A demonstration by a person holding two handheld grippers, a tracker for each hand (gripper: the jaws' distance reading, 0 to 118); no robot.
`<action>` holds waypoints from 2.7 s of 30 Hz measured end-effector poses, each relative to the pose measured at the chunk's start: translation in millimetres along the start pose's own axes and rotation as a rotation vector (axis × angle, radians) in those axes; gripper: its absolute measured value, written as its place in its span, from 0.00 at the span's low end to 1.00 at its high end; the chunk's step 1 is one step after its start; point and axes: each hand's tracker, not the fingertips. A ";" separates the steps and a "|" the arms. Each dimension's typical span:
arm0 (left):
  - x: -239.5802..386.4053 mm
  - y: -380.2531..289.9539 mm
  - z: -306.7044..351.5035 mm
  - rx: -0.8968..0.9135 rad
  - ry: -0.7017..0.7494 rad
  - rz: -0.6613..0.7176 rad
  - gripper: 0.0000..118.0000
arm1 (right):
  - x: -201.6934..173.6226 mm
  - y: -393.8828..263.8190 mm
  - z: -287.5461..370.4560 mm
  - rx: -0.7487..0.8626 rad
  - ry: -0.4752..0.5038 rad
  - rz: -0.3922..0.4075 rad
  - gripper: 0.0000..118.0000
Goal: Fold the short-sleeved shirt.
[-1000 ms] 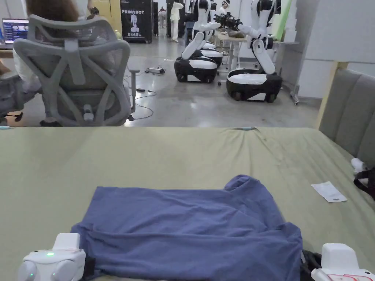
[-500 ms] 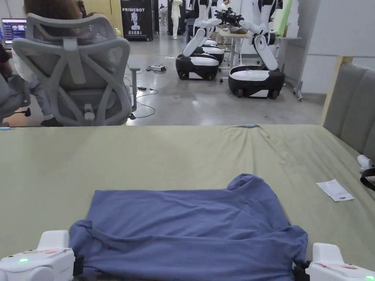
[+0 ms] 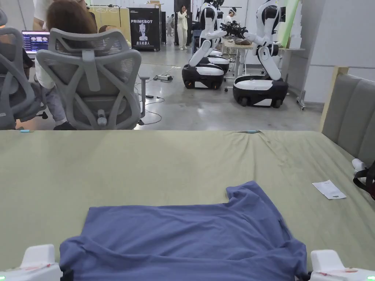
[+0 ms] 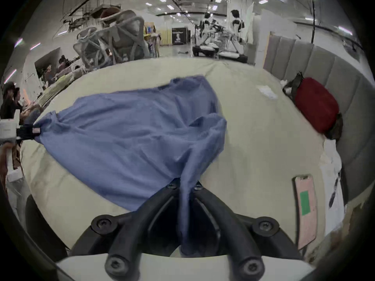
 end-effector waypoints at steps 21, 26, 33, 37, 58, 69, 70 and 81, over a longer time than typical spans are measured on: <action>124.0 7.8 45.8 0.448 -0.035 -0.262 0.00 | -133.9 46.6 49.3 0.511 -0.023 0.040 0.00; 107.9 6.7 19.8 0.334 -0.074 -0.269 0.00 | -134.2 47.6 29.7 0.463 0.005 0.080 0.00; 52.5 95.1 -56.9 0.155 0.032 -0.174 0.00 | -122.3 46.5 0.7 0.425 0.029 0.064 0.00; 38.1 156.3 -118.5 0.082 0.061 -0.167 0.00 | -115.5 45.8 -18.1 0.387 0.035 0.072 0.00; 56.3 184.9 -169.3 -0.003 0.020 -0.220 0.01 | 57.6 230.0 -204.2 0.011 -0.137 0.022 0.93; 50.6 177.1 -160.6 0.004 0.023 -0.221 0.01 | 62.8 228.3 -200.7 -0.037 -0.041 -0.119 0.00; 50.1 176.7 -152.4 0.017 0.019 -0.213 0.01 | 62.6 229.8 -186.8 -0.023 -0.035 -0.131 0.00; 21.4 133.7 9.4 0.174 -0.068 -0.173 0.01 | 7.9 150.7 36.3 0.288 -0.033 0.147 0.00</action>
